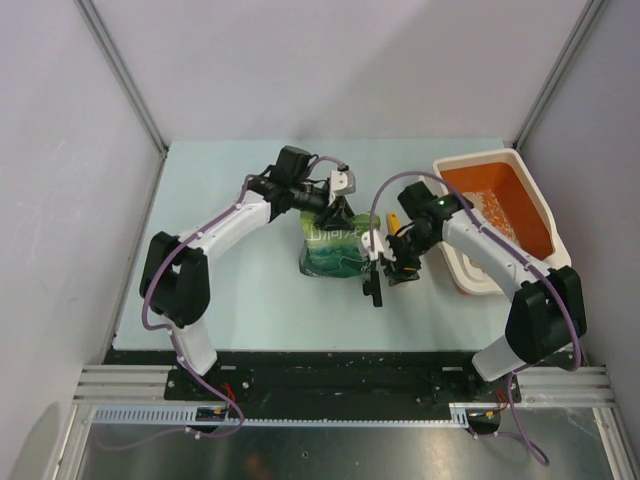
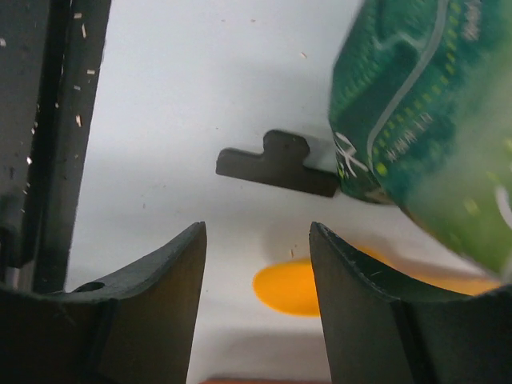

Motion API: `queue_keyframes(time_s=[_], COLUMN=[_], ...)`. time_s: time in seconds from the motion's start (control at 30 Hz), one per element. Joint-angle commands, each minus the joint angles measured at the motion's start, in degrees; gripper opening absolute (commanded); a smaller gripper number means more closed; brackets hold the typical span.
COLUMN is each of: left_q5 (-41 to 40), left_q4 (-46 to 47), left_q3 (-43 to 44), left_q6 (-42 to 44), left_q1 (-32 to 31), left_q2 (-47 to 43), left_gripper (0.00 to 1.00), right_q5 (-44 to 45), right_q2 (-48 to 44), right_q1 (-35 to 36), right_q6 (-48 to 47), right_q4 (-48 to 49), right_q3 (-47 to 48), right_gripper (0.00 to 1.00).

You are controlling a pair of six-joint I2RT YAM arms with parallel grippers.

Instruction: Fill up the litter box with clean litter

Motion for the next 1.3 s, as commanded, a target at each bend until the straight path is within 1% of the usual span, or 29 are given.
queue_keyframes(time_s=[0.0, 0.03, 0.1, 0.13, 0.2, 0.23, 0.27, 0.33, 0.37, 0.5, 0.73, 0.83, 1.07, 1.17, 1.23, 1.27], left_q5=[-1.2, -1.3, -1.9, -2.2, -2.8, -2.7, -2.3, -1.2, -1.1, -0.6, -1.0, -1.1, -1.2, -1.2, -1.1, -1.2], left_q4=[0.4, 0.4, 0.5, 0.4, 0.6, 1.1, 1.6, 3.1, 3.5, 4.1, 4.9, 5.3, 6.0, 6.2, 6.4, 6.5], left_q3=[3.5, 3.7, 3.6, 3.6, 3.5, 3.5, 3.4, 3.2, 3.1, 2.0, -2.7, -4.9, -7.7, -8.4, -8.7, -8.8], left_q6=[-0.4, -0.5, -0.6, -1.1, -2.4, -4.7, -6.3, -10.2, -10.9, -11.8, -12.0, -12.1, -13.3, -13.6, -13.7, -13.8], left_q1=[0.2, 0.4, 1.3, 1.7, 3.5, 4.3, 5.9, 7.4, 8.6, 10.7, 12.0, 12.0, 12.0, 12.0, 12.0, 12.0], left_q2=[-1.6, -1.6, -2.3, -2.5, -3.7, -4.0, -5.1, -7.2, -8.1, -11.7, -16.8, -19.0, -21.3, -21.9, -22.2, -22.3], left_gripper=[0.43, 0.45, 0.46, 0.47, 0.48, 0.49, 0.49, 0.50, 0.51, 0.51, 0.51, 0.51, 0.51, 0.51, 0.51, 0.51], right_q5=[4.3, 4.5, 5.3, 5.7, 6.8, 7.3, 7.9, 9.8, 10.1, 11.8, 11.5, 11.9, 12.9, 14.8, 15.0, 14.6], right_q2=[-0.6, 0.0, 1.8, 2.4, 4.4, 5.1, 6.6, 8.0, 8.7, 13.2, 18.4, 20.3, 22.0, 22.8, 22.8, 22.6], right_q1=[4.3, 4.8, 6.2, 6.6, 7.0, 7.2, 7.3, 7.7, 7.9, 8.9, 11.2, 12.1, 13.4, 13.9, 13.6, 13.4], right_q6=[-10.1, -13.1, -16.2, -20.7, -25.5, -27.5, -31.3, -35.1, -38.4, -42.9, -42.9, -42.7, -41.9, -40.3, -38.6, -37.7], right_q4=[3.3, 4.7, 5.8, 6.1, 5.5, 5.3, 5.2, 4.3, 4.0, 2.6, 4.1, 4.0, 3.2, 2.9, 2.9, 2.9], right_q3=[-1.4, -1.5, -1.4, -1.4, -1.4, -1.4, -1.3, -1.1, -0.9, 0.3, 2.0, 2.4, 2.6, 2.7, 2.7, 2.8], right_gripper=[0.59, 0.59, 0.59, 0.59, 0.59, 0.59, 0.60, 0.59, 0.59, 0.57, 0.57, 0.55, 0.54, 0.49, 0.47, 0.44])
